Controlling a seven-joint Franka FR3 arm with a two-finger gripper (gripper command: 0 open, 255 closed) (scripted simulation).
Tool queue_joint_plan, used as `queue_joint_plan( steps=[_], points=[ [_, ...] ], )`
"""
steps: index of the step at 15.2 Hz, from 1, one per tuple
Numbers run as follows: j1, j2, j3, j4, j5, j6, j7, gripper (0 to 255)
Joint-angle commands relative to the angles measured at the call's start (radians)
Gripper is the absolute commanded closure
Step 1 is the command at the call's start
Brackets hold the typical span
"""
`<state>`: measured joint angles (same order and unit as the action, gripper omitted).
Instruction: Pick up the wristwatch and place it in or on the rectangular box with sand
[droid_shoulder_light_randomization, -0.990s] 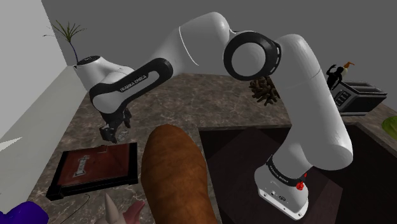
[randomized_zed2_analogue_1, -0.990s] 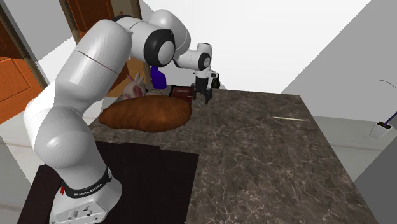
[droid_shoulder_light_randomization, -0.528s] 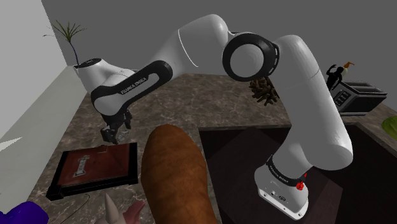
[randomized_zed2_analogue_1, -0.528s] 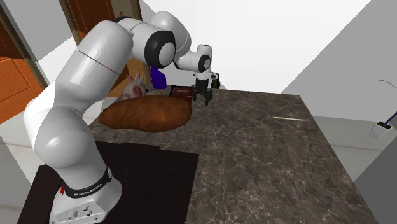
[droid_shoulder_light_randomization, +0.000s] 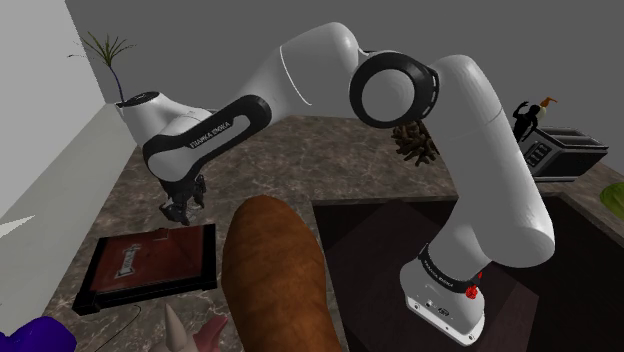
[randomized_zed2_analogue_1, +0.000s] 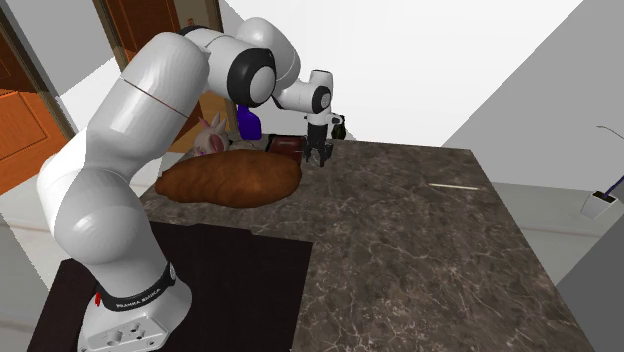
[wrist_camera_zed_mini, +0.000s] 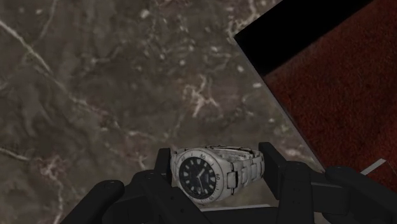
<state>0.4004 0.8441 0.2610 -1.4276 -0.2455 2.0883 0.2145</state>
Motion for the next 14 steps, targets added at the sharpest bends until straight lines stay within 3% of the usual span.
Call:
queue_joint_plan(
  steps=[1, 14],
  points=[
    [0.0, 0.0, 0.0, 0.0, 0.0, 0.0, 0.0, 255],
    [-0.01, -0.09, 0.017, 0.001, 0.02, -0.09, -0.01, 255]
  ],
)
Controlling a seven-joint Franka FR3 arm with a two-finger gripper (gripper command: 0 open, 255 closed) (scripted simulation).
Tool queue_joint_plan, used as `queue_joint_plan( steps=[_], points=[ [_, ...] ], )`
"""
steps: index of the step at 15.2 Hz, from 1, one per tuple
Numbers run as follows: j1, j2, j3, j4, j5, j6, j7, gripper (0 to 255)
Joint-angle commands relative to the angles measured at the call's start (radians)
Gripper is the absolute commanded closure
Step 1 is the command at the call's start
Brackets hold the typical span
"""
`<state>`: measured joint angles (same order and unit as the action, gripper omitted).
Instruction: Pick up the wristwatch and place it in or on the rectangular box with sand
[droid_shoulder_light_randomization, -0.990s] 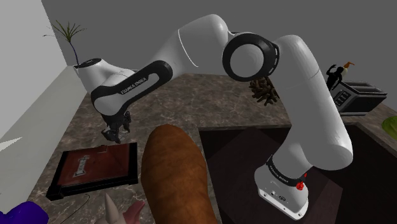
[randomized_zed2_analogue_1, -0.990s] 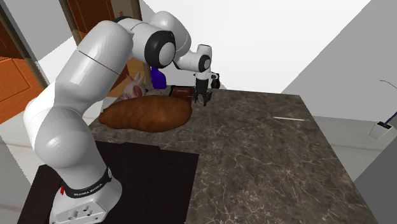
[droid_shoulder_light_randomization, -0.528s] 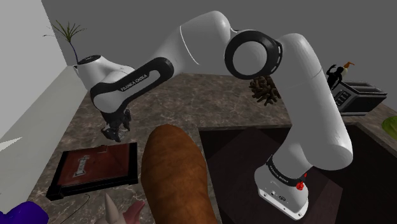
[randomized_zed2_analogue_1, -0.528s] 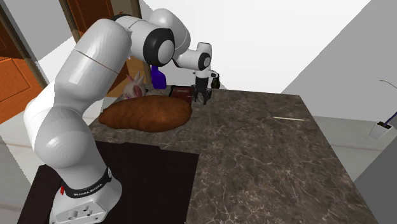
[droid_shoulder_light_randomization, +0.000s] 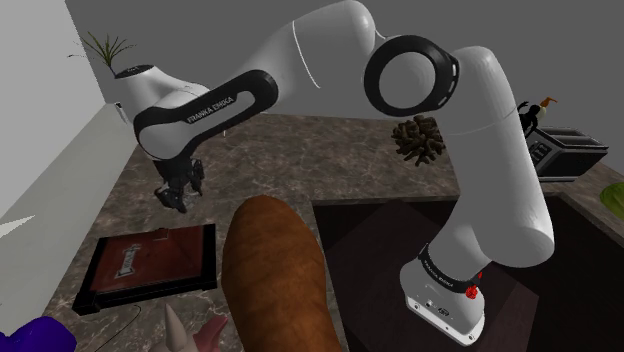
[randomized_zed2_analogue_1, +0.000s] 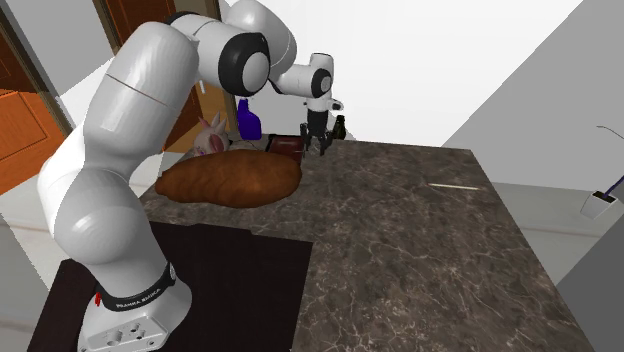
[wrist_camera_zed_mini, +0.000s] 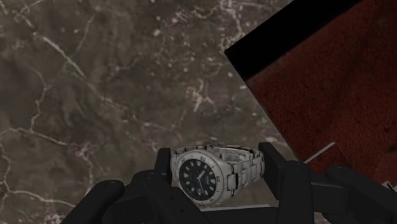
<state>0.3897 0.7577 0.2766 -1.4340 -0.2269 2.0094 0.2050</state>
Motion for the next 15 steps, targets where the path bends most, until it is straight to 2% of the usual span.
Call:
queue_joint_plan(
  steps=[1, 12, 15],
  points=[
    [0.0, -0.01, 0.002, 0.01, 0.003, -0.02, -0.002, 255],
    [-0.005, -0.079, 0.015, 0.045, 0.022, -0.122, -0.013, 255],
    [0.041, -0.074, 0.028, 0.047, 0.021, -0.122, 0.043, 255]
  ],
)
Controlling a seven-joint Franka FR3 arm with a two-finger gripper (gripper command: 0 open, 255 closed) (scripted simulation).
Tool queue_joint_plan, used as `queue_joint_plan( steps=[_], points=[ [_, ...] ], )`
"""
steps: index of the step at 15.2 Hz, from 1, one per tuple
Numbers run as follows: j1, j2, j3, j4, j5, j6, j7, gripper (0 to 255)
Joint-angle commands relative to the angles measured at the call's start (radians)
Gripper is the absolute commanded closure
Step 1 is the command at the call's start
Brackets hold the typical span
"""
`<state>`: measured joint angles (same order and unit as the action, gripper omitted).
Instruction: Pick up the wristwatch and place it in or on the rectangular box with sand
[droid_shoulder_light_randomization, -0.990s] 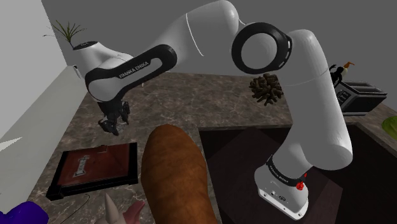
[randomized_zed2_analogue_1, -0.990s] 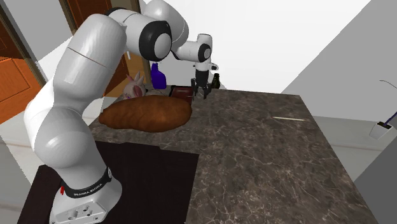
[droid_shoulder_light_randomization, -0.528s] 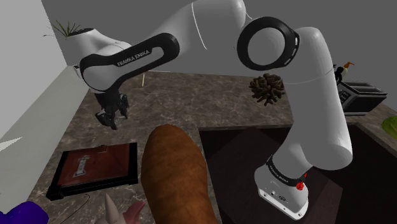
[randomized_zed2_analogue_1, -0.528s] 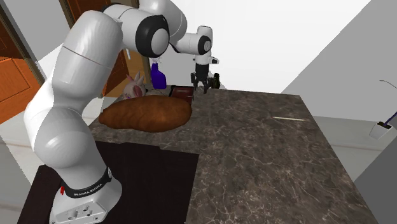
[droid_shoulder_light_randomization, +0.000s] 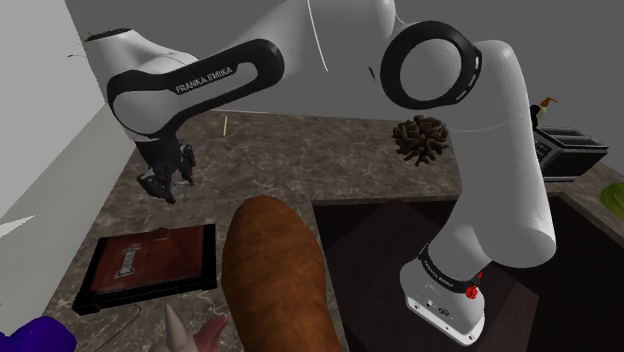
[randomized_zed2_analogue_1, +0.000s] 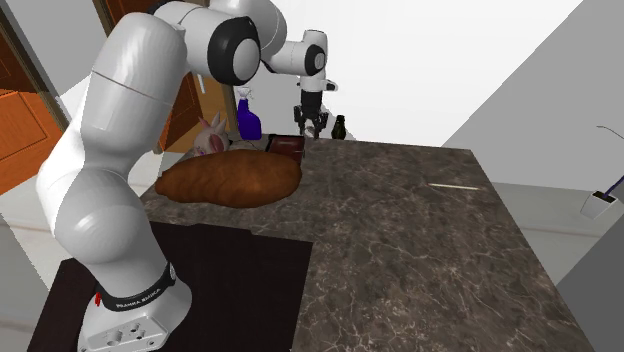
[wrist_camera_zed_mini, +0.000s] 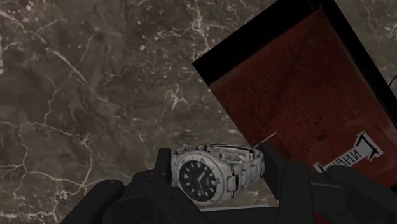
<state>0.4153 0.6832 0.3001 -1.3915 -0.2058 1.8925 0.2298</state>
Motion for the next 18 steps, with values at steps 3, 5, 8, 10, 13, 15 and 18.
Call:
queue_joint_plan(
  steps=[3, 5, 8, 10, 13, 15, 18],
  points=[
    [0.064, 0.012, 0.016, 0.019, -0.001, -0.01, 0.074, 255],
    [0.097, 0.025, 0.023, 0.036, -0.003, -0.016, 0.111, 255],
    [0.15, 0.05, 0.032, 0.075, -0.006, -0.03, 0.165, 255],
    [0.161, 0.062, 0.033, 0.08, -0.008, -0.024, 0.176, 255],
    [0.161, 0.079, 0.029, 0.067, -0.013, 0.006, 0.178, 255],
    [0.162, 0.091, 0.027, 0.06, -0.016, 0.024, 0.18, 255],
    [0.164, 0.111, 0.023, 0.052, -0.022, 0.052, 0.182, 255]
  ],
)
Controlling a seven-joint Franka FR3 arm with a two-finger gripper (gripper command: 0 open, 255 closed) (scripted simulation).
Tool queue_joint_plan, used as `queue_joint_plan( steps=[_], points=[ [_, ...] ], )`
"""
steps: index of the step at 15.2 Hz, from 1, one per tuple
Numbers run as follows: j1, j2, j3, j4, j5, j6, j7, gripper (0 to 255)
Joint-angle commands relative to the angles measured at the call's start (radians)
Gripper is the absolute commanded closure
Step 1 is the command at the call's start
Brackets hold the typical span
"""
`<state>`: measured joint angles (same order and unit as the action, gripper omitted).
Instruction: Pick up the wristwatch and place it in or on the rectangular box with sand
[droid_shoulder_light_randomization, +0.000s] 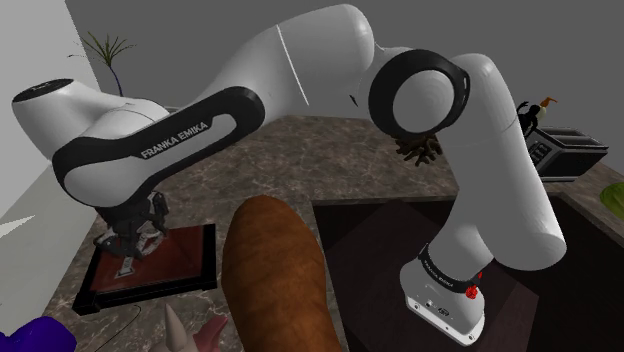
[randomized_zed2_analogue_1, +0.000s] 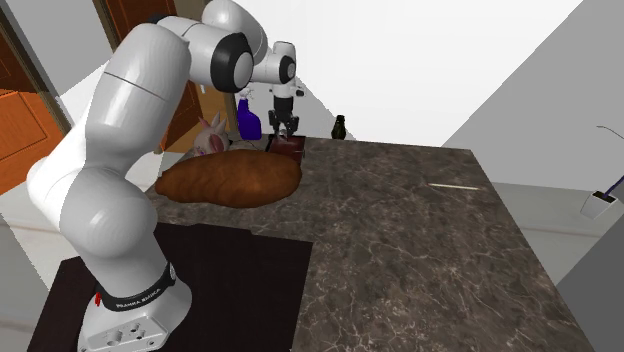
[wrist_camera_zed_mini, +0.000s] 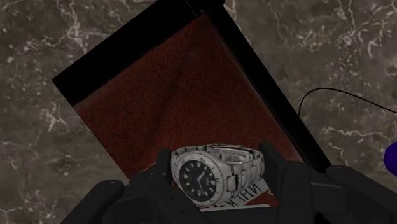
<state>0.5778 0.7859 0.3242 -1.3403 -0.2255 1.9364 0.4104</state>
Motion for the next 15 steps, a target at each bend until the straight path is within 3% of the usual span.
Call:
queue_joint_plan(
  steps=[1, 11, 12, 15],
  points=[
    [0.002, 0.015, -0.003, -0.002, -0.004, 0.017, 0.002, 255],
    [0.004, 0.033, -0.007, -0.006, -0.008, 0.039, 0.004, 255],
    [0.004, 0.033, -0.007, -0.006, -0.008, 0.039, 0.004, 0],
    [0.004, 0.033, -0.007, -0.006, -0.008, 0.039, 0.004, 0]
  ],
)
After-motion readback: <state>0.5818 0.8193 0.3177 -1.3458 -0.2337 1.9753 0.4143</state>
